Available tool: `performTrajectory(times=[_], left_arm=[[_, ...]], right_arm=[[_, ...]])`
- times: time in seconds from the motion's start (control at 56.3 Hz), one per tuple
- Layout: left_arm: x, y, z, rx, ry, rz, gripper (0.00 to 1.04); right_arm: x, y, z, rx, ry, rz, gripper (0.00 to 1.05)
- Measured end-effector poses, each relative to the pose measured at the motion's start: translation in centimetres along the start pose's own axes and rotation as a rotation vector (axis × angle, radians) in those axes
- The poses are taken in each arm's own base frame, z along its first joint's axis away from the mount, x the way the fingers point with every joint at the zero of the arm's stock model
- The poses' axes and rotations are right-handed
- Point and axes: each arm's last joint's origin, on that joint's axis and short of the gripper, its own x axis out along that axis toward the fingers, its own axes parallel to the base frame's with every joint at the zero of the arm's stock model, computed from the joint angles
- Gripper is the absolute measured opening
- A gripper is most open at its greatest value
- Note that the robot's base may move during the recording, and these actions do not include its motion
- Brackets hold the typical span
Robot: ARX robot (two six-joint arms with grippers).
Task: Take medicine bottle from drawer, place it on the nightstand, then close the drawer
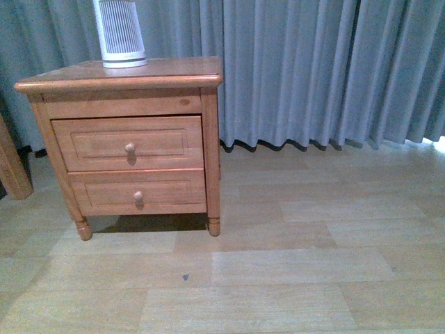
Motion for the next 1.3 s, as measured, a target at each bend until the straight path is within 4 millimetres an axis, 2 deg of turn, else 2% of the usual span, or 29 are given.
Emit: performTrajectory(times=[1.297], left_arm=[[0.00,0.00,-0.01,0.000,0.000,0.000,0.98]], right_arm=[[0.00,0.00,0.00,0.000,0.000,0.000,0.98]])
